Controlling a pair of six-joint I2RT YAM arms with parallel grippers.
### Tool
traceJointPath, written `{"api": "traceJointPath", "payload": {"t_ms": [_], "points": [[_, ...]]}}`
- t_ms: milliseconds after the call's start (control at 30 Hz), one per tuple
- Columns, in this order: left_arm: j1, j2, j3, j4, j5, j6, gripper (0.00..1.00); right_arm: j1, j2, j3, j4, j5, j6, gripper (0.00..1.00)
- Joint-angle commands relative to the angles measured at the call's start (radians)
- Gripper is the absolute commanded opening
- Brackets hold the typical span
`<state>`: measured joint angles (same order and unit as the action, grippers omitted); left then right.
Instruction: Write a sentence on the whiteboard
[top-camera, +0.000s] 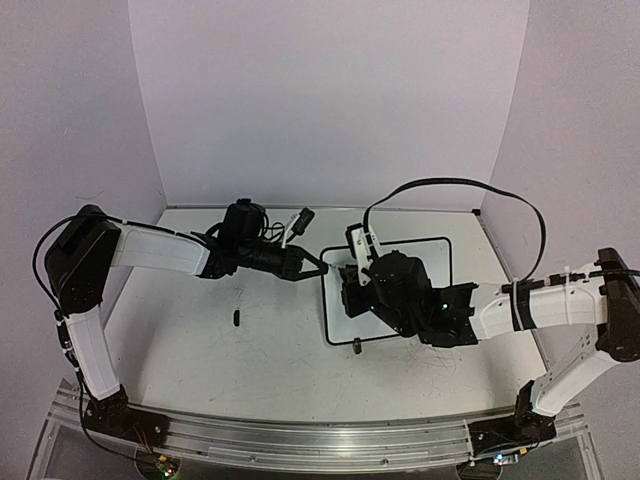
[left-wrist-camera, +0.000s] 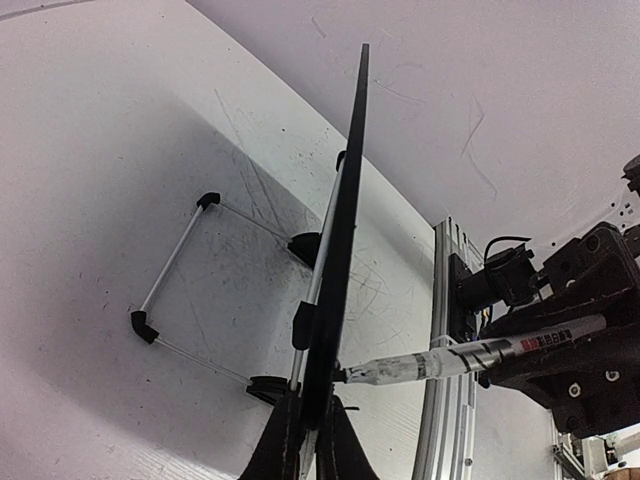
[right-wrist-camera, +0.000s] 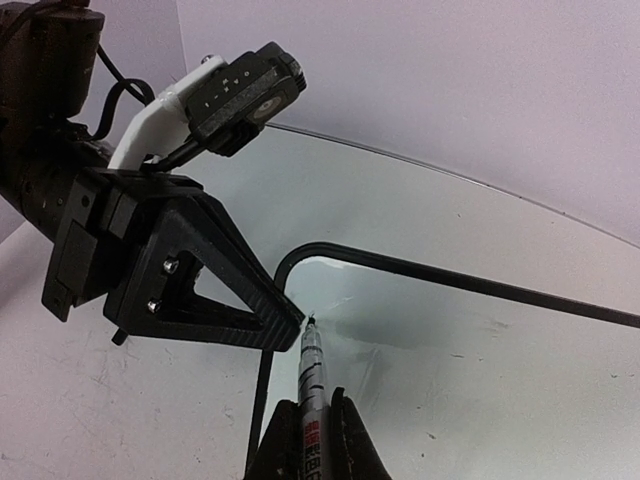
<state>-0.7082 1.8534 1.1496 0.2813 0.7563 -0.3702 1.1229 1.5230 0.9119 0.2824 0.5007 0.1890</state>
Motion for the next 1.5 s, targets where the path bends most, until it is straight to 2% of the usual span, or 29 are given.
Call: {"api": "traceJointPath", "payload": {"t_ms": [0, 1067, 1267, 1467], "points": [[0.009, -0.007, 0.012, 0.018, 0.010, -0.020, 0.00, 0.003, -0.006, 0.001, -0.026, 0.022, 0.027, 0.00], [0.009, -0.002, 0.015, 0.019, 0.014, -0.022, 0.00, 0.017, -0.036, -0.019, -0.080, 0.054, 0.095, 0.00], [0.009, -0.002, 0.015, 0.019, 0.014, -0.022, 0.00, 0.017, -0.109, -0.034, -0.028, -0.011, 0.089, 0.00], [0.009, -0.002, 0.015, 0.019, 0.015, -0.022, 0.00, 0.017, -0.078, -0.012, -0.015, 0.017, 0.078, 0.00]]}}
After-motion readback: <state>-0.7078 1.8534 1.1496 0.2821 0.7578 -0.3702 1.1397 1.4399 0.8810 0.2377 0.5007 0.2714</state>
